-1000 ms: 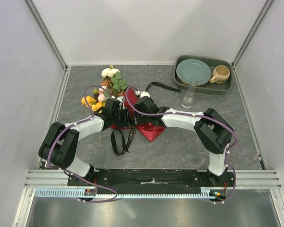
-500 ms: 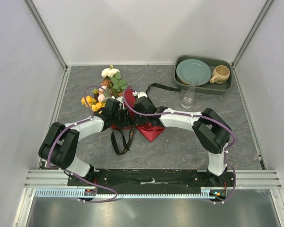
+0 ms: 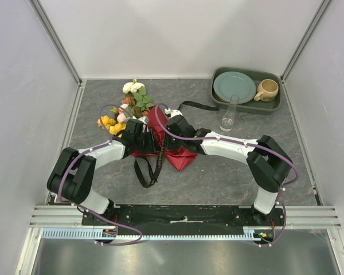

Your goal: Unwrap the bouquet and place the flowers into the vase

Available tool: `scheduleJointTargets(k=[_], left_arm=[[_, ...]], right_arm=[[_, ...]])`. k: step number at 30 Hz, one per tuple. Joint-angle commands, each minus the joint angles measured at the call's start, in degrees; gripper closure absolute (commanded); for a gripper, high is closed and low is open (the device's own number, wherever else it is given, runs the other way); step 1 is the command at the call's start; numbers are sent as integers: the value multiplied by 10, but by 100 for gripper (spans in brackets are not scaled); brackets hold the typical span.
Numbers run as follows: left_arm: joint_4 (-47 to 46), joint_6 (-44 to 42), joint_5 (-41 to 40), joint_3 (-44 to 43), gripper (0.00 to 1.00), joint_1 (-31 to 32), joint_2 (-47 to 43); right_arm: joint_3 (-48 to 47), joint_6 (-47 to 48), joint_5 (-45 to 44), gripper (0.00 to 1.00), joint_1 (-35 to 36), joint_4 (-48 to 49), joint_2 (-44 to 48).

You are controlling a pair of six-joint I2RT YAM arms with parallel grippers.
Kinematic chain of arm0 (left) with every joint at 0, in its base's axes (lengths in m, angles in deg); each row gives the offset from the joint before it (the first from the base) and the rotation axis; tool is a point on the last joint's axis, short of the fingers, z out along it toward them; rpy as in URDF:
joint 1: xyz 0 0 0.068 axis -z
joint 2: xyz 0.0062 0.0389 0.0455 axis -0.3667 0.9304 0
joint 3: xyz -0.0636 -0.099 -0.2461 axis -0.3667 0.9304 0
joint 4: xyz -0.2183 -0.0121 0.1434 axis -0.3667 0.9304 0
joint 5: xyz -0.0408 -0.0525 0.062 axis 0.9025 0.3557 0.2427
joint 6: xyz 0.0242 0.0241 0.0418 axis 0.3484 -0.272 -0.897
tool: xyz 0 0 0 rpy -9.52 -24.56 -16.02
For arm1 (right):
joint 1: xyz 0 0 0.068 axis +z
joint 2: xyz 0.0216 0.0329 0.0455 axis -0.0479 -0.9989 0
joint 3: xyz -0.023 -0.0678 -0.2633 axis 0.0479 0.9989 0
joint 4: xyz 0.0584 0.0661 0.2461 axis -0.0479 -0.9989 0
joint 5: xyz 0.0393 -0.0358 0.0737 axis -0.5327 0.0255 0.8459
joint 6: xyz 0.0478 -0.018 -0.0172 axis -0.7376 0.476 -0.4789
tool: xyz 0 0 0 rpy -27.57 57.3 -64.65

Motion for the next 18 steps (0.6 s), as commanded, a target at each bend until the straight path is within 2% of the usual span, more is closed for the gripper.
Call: scheduleJointTargets(k=[1,6,12,14,15,16,18], left_arm=[[6,7,-27,-5,63,-8,13],[20,6,-33,-20,63,-15,18],[31,1,-32,-24,62,-17,-17],[34,1,-25,-25,62,-17,-26],[35,0,-10,-26,61,-18,-34],[36,2,-2,-26,61,-18,-40],[39,7,10,-23,60,-18,-62]], right_arm=[[-3,-19,22,100,5,36,63],[-7,-8,36,100,5,32,89],[-15,9,27,100,5,0,100],[-12,9,2,100,5,1,106],[-13,11,-3,94,5,1,104],[-18,13,-10,81,4,-1,99],[-29,17,-6,78,3,-5,69]])
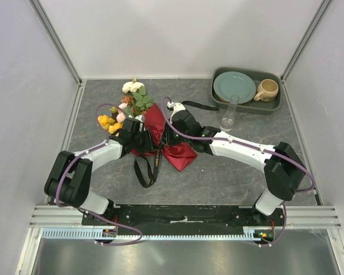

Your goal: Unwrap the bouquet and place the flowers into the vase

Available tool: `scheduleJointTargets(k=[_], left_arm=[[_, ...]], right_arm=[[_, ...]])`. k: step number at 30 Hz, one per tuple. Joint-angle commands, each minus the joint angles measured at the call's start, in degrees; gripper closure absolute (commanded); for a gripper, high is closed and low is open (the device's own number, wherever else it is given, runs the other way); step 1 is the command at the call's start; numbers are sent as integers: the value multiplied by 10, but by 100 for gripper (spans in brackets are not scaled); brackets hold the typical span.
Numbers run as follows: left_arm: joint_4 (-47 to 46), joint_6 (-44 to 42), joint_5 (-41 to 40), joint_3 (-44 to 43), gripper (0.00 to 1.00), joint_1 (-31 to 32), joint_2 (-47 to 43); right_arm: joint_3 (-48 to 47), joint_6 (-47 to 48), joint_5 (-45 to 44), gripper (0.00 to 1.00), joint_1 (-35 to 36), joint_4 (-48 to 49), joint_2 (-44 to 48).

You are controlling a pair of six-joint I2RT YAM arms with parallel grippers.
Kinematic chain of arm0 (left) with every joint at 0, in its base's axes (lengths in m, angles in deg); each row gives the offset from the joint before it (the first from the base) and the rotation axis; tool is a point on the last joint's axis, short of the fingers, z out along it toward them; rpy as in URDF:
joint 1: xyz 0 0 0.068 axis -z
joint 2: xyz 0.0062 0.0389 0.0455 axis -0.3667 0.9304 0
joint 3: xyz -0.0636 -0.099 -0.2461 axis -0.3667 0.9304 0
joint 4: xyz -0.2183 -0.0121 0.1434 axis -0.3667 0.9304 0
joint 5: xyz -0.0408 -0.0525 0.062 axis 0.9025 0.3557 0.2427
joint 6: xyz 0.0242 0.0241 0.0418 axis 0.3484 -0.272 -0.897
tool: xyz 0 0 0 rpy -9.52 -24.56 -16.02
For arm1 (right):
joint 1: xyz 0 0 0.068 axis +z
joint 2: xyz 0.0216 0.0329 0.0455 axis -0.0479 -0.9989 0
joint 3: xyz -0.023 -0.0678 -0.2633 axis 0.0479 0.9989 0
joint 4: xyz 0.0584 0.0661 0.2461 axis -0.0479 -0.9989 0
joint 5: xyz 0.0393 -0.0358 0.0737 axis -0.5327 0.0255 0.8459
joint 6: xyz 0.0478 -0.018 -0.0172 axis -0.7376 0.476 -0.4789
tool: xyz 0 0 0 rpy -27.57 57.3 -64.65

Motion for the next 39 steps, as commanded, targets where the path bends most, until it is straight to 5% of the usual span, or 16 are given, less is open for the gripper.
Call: scheduleJointTargets(k=[1,18,29,36,39], left_arm=[[8,11,22,-16,60,-3,-56],[30,2,-14,-49,62,-23,-21],[29,7,-21,-41,62,-24,-16],[13,14,-15,-26,62,-23,-10],[8,16,-13,-21,62,-24,-8]], right_arm=[[-45,15,-12,78,-1,-2,-27],[-112,70,3,63,3,-34,-168],[-107,69,7,65,3,-16,-192],[-93,39,49,81,5,30,-190],[-85,28,49,82,5,47,-186]])
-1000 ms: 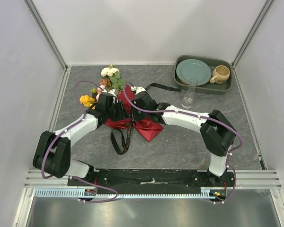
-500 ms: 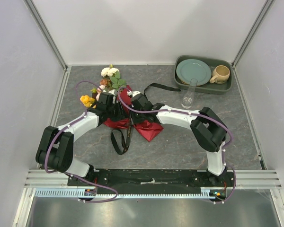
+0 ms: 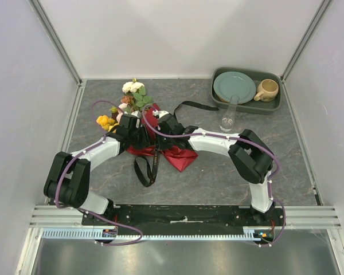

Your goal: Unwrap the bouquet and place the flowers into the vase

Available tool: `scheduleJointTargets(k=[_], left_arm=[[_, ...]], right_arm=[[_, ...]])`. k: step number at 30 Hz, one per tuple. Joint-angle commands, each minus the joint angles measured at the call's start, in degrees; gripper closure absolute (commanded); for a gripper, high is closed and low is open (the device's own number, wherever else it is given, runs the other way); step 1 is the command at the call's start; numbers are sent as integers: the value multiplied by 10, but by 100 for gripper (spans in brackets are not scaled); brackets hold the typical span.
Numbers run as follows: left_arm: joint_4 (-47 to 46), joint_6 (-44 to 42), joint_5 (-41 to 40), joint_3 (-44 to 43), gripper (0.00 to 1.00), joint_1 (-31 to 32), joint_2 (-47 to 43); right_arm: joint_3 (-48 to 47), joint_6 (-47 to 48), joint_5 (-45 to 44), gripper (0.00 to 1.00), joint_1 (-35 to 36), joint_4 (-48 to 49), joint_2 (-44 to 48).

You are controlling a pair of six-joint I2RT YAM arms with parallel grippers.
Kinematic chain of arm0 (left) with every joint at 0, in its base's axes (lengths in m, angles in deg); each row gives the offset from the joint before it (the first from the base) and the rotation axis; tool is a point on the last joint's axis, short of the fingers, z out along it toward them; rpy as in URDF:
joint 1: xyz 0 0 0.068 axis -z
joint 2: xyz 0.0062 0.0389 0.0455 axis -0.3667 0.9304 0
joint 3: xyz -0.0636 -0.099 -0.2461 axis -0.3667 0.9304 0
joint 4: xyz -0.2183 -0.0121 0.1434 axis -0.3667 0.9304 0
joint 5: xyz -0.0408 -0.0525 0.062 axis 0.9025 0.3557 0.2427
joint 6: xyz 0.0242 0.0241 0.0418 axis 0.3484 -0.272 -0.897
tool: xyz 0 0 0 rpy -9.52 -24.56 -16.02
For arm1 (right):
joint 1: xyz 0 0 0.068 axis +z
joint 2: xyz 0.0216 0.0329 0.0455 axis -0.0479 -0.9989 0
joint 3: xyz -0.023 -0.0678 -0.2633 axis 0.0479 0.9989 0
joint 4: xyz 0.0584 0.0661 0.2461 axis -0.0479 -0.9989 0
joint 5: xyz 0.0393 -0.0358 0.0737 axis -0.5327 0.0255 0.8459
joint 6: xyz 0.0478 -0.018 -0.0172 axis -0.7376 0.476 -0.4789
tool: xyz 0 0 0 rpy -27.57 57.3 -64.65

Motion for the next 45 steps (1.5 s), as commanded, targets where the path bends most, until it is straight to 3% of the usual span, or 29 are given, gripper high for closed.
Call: scheduleJointTargets(k=[1,17,29,32,35,45], left_arm=[[-24,17,6,9,62,-3,8],[-24,15,5,10,62,-3,9],[-24,15,0,10,62,-4,20],[-24,16,-3,9,62,-4,23],[-24,15,-6,7,62,-4,28],[-26,18,-20,2,62,-10,53]], right_arm=[[5,-22,16,82,4,53,2],[11,-30,25,80,4,67,-16],[0,12,-29,74,16,29,-38],[-6,12,-29,83,23,25,-41],[3,1,-20,100,23,33,-14],[25,-54,23,100,23,51,87]])
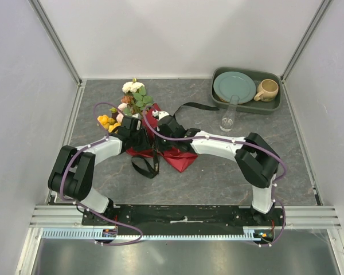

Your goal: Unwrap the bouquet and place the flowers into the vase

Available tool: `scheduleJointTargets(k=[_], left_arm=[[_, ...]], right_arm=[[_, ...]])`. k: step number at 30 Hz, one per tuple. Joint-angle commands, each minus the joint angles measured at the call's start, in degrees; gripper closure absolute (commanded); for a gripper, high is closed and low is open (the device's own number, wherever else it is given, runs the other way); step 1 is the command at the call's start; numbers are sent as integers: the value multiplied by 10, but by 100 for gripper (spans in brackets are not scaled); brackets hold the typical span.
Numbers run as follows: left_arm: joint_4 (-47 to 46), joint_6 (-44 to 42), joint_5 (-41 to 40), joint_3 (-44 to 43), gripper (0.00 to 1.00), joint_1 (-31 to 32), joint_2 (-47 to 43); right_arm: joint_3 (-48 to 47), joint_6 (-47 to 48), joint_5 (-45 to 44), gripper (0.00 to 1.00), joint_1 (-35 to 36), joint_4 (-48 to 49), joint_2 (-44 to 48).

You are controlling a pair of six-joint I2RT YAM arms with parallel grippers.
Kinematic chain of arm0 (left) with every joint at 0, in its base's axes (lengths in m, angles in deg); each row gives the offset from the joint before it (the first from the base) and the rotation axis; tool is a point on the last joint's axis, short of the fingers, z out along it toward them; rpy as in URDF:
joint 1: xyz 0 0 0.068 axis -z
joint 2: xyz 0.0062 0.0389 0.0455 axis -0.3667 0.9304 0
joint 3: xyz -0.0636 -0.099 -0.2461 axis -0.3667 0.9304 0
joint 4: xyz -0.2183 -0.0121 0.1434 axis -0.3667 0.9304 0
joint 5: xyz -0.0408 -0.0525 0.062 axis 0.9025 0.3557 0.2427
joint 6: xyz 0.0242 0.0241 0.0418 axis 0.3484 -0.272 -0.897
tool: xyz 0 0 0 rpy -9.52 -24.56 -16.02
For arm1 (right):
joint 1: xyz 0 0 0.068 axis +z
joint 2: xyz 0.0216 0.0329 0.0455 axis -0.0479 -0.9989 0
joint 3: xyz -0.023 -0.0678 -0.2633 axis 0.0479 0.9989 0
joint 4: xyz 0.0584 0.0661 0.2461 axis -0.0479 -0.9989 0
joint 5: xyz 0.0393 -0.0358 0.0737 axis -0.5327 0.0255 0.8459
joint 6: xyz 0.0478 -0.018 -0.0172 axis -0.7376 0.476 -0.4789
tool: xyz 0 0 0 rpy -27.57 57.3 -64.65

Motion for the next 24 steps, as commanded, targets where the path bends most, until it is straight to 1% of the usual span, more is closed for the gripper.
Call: scheduleJointTargets(k=[1,8,14,16,20,21,23,24], left_arm=[[-9,15,-15,-7,62,-5,15],[-11,13,-15,-9,62,-9,19],[-11,14,-15,-10,62,-11,22],[-10,13,-16,-9,62,-10,21],[-10,13,-17,-6,62,-11,20],[-9,13,-18,-6,62,-11,20],[-10,13,-18,-9,62,-12,21],[-10,13,-18,-10,62,-12,22]], right_arm=[[3,-33,26,100,2,30,70],[9,-45,18,100,2,29,142],[-38,-16,-6,100,1,-23,199],[-69,-2,-15,100,1,-42,221],[-144,37,-51,100,2,-112,249],[-179,53,-56,100,2,-123,253],[-216,68,-70,100,2,-157,263],[-255,76,-74,100,2,-166,267]])
